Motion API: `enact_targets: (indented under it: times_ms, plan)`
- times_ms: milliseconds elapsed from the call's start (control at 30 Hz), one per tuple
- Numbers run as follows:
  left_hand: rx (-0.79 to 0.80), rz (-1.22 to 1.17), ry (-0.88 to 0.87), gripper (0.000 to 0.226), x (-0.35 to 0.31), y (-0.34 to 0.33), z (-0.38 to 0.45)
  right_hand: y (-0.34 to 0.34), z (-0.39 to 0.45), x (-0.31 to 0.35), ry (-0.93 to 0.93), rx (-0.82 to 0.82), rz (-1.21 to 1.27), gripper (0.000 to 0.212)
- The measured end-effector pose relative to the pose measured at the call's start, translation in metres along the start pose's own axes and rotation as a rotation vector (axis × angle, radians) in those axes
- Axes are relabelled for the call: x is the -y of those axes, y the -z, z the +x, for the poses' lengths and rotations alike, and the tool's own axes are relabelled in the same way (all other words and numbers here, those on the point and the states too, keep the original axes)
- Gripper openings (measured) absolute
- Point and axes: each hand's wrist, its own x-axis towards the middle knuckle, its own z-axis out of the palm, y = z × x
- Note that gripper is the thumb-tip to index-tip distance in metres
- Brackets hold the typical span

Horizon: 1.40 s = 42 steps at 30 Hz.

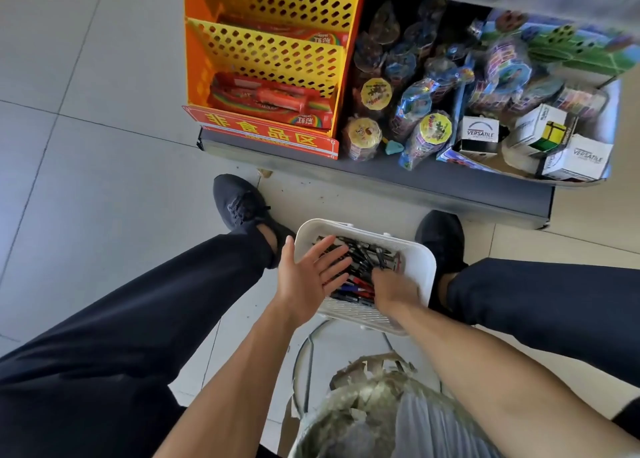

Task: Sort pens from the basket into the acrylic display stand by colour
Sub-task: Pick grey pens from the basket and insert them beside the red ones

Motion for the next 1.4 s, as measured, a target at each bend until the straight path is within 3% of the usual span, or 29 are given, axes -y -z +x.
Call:
enact_targets:
  times_ms: [133,333,567,633,733,833,900,967,1033,1100,1233,1400]
  plan:
    - [0.011,0.009,-0.015,0.079,-0.002,-0.005,-0.003,0.003,0.006,0.001,0.023,0.033,-0.075,0.025]
    - [-0.019,0.033,-0.052,0.08,-0.005,0.0,-0.008,-0.002,0.002,-0.009,0.047,0.003,0.002,0.015]
    - [-0.033,0.154,-0.067,0.066,0.0,-0.001,-0.018,0.008,-0.017,0.0,0.051,-0.23,0.505,0.013]
    - [-0.043,0.255,-0.094,0.057,0.004,-0.002,-0.019,0.017,-0.022,0.003,0.116,-0.2,0.682,0.008]
    - [-0.04,0.371,-0.152,0.075,0.008,-0.004,-0.018,0.039,-0.028,0.008,0.271,-0.068,0.877,0.012]
    - [-0.019,0.394,-0.208,0.039,0.011,-0.011,-0.018,0.063,-0.039,0.018,0.391,0.081,0.986,0.019]
    - [-0.034,0.373,-0.212,0.031,0.011,-0.012,-0.016,0.07,-0.042,0.022,0.405,0.177,1.067,0.018]
    - [-0.051,0.312,-0.213,0.03,0.01,-0.012,-0.013,0.069,-0.038,0.02,0.302,0.155,1.157,0.014]
    - [-0.106,0.228,-0.209,0.03,0.007,-0.011,-0.014,0.06,-0.029,0.013,0.111,-0.007,1.087,0.012]
    - [-0.142,0.196,-0.21,0.03,0.003,-0.011,-0.015,0.047,-0.017,0.0,-0.02,-0.06,0.85,0.016]
    - [-0.172,0.194,-0.205,0.033,0.002,-0.008,-0.015,0.022,-0.007,-0.014,-0.059,0.107,0.61,0.025]
    - [-0.179,0.186,-0.17,0.03,0.002,-0.006,-0.011,-0.001,0.0,-0.011,-0.007,0.178,0.474,0.031]
